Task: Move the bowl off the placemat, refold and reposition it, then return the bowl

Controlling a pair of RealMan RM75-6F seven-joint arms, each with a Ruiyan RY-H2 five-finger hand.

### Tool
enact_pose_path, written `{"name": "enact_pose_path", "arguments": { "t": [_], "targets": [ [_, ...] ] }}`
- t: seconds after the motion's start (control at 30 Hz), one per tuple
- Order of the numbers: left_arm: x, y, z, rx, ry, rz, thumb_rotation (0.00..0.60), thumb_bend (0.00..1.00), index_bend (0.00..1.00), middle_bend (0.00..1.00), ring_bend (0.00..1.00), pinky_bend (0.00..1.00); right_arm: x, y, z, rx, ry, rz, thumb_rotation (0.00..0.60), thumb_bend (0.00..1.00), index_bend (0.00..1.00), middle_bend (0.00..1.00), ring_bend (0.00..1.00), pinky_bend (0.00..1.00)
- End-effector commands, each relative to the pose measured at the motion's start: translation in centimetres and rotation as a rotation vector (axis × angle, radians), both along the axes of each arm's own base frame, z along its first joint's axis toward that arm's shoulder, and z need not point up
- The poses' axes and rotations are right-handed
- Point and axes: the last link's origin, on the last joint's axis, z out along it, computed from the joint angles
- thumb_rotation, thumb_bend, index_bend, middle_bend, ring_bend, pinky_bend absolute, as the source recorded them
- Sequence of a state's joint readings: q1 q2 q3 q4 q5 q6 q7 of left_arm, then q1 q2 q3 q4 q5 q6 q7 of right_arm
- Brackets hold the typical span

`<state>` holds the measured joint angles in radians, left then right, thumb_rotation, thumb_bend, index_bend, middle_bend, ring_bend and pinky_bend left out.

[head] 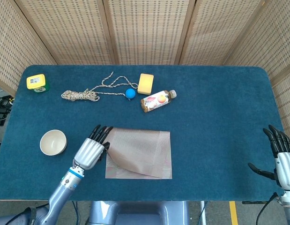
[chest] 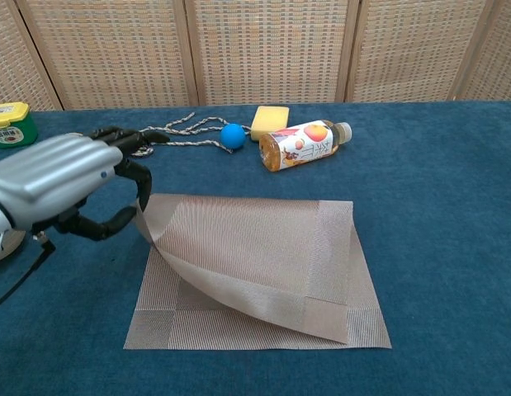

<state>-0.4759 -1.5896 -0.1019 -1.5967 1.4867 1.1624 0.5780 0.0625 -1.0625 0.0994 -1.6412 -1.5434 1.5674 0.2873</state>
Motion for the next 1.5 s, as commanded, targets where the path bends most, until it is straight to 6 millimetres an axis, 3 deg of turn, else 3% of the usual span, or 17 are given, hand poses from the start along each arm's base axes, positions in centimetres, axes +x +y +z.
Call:
{"name": "enact_pose_path", "arguments": {
  "t": [0.03,0.2,0.43,0.53,0.67,1.3,1.5],
  "targets": [
    [0.8,1.8,1.1,0.019,0.018,-0.007,0.6,0.55,0.6,0.0,0.0,0.0,-0.1,-0.2,0.0,0.001,0.0,-0.006,0.6,0.13,0.0,0.0,0.0,0.0],
    [2.0,4.8,1.8,0.049,0.045,-0.004,0.6,0.55,0.6,0.0,0.0,0.0,-0.6,-0.6,-0.2,0.01,0.004,-0.029,0.6,0.13,0.0,0.0,0.0,0.0],
    [3.7,7.6,1.9,0.058,0.032,0.031,0.6,0.54,0.59,0.0,0.0,0.0,-0.9,-1.0,-0.1,0.01,0.004,-0.047,0.6,0.13,0.0,0.0,0.0,0.0],
    [5.5,10.5,1.9,0.091,0.013,0.063,0.6,0.54,0.59,0.0,0.0,0.0,-1.5,-1.4,-0.1,0.012,0.001,-0.073,0.6,0.13,0.0,0.0,0.0,0.0],
    [6.3,12.2,1.6,0.115,-0.006,0.119,0.6,0.54,0.58,0.0,0.0,0.0,-1.7,-1.6,0.1,0.007,0.0,-0.085,0.6,0.13,0.0,0.0,0.0,0.0],
    [4.7,16.5,0.5,0.144,0.036,0.274,0.6,0.53,0.57,0.0,0.0,0.0,-2.1,-2.1,-0.4,0.021,0.022,-0.113,0.6,0.13,0.0,0.0,0.0,0.0],
    [5.3,17.9,-0.4,0.141,0.042,0.289,0.6,0.53,0.57,0.0,0.0,0.0,-2.5,-2.4,-0.7,0.028,0.031,-0.132,0.6,0.13,0.0,0.0,0.0,0.0]
  ]
}}
